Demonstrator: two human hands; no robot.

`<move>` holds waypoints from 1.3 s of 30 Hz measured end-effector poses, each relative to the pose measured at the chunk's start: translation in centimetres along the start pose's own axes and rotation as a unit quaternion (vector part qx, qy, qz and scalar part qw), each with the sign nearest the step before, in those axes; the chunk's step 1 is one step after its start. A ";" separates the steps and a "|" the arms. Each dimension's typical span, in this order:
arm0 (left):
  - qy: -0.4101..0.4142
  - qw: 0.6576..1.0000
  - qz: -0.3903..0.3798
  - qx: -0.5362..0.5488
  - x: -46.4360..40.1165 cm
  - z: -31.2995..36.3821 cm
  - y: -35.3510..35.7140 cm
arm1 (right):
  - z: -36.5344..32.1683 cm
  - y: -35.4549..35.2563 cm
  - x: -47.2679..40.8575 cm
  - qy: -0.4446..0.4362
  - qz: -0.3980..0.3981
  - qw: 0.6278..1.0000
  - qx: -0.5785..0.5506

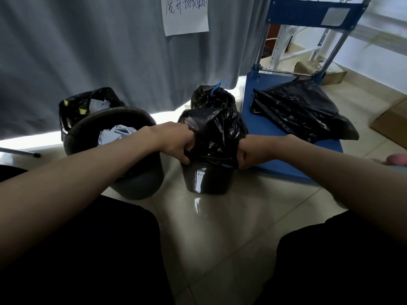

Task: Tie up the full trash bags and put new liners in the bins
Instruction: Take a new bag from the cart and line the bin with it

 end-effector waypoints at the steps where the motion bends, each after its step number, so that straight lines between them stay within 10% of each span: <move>1: -0.001 1.000 0.008 0.003 0.2 0.0 0.0 | 0.0 0.3 0.2 0.005 0.000 1.000 0.004; 17: -0.059 0.990 -0.035 -0.126 5.7 1.4 6.5 | -1.1 4.9 1.7 0.119 -0.139 0.982 -0.043; 21: -0.077 0.987 -0.106 -0.091 6.0 0.5 7.3 | 0.1 4.6 2.0 0.156 -0.035 0.984 -0.080; 28: -0.181 0.968 0.108 0.133 4.3 -0.6 4.1 | 0.8 2.5 0.4 0.235 0.270 0.927 -0.112; 39: -0.253 0.942 0.109 0.193 1.2 0.1 4.5 | 0.7 1.8 -2.3 0.315 0.181 0.920 -0.144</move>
Point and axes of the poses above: each hand's wrist, its own x-axis away from the middle knuckle, its own y-axis out of the palm, z = x × y, the point moved 1 cm from there along -x, towards the middle knuckle, and after that the axes turned 5 degrees about -y, right-handed, at the moved point
